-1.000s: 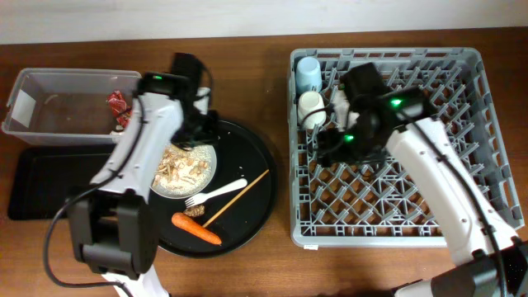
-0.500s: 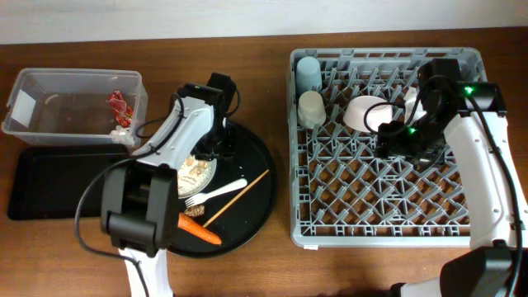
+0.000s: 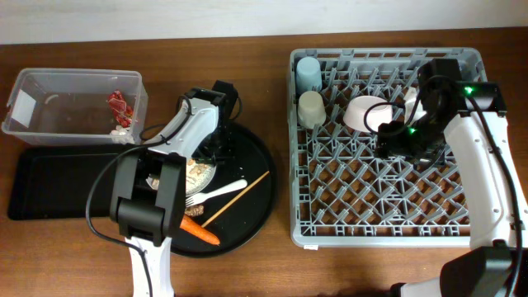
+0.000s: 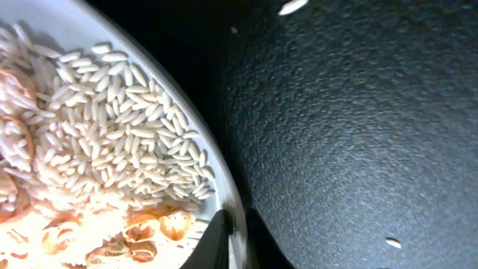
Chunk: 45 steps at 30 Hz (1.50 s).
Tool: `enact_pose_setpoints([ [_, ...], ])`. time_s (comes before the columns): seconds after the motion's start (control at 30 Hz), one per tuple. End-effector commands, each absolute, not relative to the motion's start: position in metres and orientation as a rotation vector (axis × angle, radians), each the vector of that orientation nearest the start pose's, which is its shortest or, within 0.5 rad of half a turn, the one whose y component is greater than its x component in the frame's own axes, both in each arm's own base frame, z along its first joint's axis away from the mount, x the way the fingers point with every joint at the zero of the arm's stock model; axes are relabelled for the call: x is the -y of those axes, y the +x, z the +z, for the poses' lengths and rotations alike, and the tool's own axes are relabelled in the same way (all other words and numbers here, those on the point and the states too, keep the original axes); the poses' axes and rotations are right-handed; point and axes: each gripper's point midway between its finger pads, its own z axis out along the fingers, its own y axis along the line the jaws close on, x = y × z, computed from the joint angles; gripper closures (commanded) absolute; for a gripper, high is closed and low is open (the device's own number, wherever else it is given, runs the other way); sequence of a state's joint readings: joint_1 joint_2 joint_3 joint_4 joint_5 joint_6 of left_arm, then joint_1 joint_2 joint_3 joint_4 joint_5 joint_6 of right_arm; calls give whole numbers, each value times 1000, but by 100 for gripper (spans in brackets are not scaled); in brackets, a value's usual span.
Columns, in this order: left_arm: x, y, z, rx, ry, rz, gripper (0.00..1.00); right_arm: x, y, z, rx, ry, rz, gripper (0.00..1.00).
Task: Sort waste into correct bins and load items into the dishwasher rack
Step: 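Lift the plate with the left gripper and tip its food into the black tray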
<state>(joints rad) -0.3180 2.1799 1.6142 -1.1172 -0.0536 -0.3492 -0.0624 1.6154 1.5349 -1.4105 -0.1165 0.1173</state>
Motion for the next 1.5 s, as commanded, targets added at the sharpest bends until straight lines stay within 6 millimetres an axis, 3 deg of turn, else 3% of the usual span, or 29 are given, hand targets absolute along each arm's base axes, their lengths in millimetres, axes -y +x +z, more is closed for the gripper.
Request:
enact_pose_setpoints([
  [0.0,112,363,-4,-3249,-44,145,99,1,301,174,-3049,259,167,20],
  [0.07,104,365,1,-3236,-39,219,100,1,301,174,-3050,259,167,20],
  [0.13,97,372,20,-3217,-31,305,100,1,301,174,-3050,259,167,20],
  [0.3,99,382,71,-3202,-39,307,100,1,301,174,-3049,260,167,20],
  [0.43,88,374,93,-3205,-115,430,100,1,301,174,-3049,260,167,20],
  [0.57,84,360,107,-3231,-114,453,100,2,301,174,-3050,260,166,20],
  [0.67,80,357,131,-3184,-137,419,100,2,301,174,-3050,260,166,20],
  [0.7,74,356,147,-3142,-151,417,100,2,301,174,-3049,260,166,20],
  [0.77,68,356,159,-3114,-179,399,100,2,301,174,-3050,260,166,20],
  [0.83,47,356,174,-3081,-269,375,100,2,301,174,-3051,260,166,20],
  [1.0,-6,361,176,-3078,-425,341,100,2,301,174,-3051,260,165,20],
  [1.1,-27,365,175,-3075,-452,279,100,3,301,174,-3051,261,149,20],
  [1.47,-72,378,176,-2998,-469,-304,100,3,301,174,-3051,261,149,20],
])
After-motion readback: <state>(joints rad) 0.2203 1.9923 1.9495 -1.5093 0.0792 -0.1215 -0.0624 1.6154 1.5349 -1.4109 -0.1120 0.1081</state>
